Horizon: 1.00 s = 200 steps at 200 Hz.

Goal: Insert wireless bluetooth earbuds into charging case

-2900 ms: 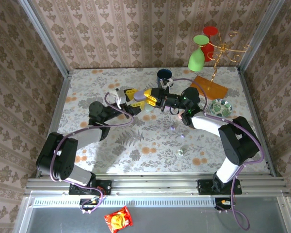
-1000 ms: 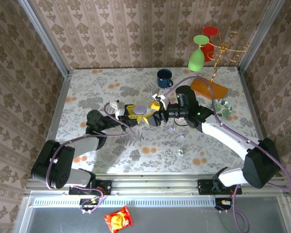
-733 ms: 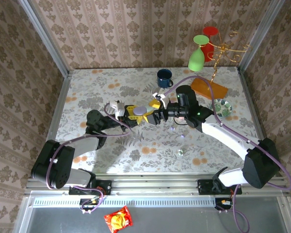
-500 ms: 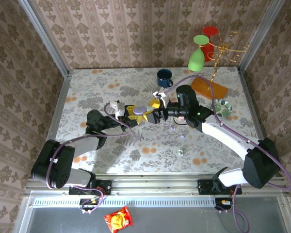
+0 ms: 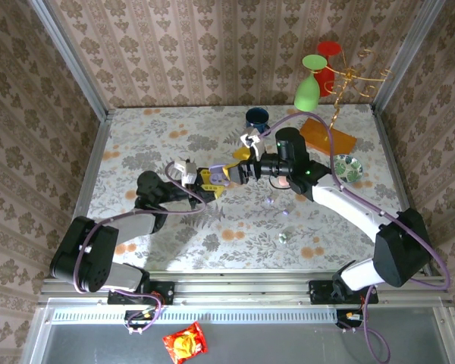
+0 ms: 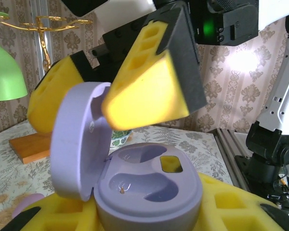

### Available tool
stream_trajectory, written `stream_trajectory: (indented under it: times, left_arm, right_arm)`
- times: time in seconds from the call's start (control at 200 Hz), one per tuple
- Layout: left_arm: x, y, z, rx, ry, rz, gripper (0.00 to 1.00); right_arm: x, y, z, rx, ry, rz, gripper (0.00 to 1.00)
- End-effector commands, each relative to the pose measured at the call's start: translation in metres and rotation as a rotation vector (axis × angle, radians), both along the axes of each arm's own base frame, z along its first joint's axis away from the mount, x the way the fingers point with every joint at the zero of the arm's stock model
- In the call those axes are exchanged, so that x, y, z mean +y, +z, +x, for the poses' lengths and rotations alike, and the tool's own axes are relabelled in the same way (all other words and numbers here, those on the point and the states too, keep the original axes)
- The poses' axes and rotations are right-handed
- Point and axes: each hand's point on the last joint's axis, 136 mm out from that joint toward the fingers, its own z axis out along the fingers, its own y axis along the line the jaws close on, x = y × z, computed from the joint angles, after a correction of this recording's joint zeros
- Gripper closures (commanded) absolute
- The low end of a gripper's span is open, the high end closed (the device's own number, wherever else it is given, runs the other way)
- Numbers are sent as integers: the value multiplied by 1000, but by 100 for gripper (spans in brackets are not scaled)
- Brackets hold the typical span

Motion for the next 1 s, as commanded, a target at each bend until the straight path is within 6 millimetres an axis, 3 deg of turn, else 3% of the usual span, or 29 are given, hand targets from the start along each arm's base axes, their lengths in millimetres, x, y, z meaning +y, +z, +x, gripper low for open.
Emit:
stream_trajectory:
  times: [0.0,0.205,0.33,0.545,0.73,0.925,0.965,0.995]
  left_arm:
    - [-1,11,-10,-37,-61,-14,71]
    - [-2,12,-11,-21,-74,-13,71]
    - [-4,13,-14,-20,-87,-13,71]
    - [-6,13,-15,-20,-97,-12,71]
    - [-5,10,-13,-20,-86,-10,71]
    - [-5,10,-11,-22,-80,-11,71]
    - [-6,10,-10,-22,-82,-10,71]
    - [-5,10,-10,-21,-78,-11,71]
  right_arm:
    - [2,10,9,0,-4,21,27]
    - [10,6,-2,31,89,33,35]
    - [14,3,-5,70,117,39,49]
    - [20,0,-11,100,185,62,64]
    - [19,2,-13,91,187,63,87]
    - [17,5,-18,68,192,63,97]
    - [16,5,-19,68,191,63,93]
    - [16,5,-19,66,188,62,84]
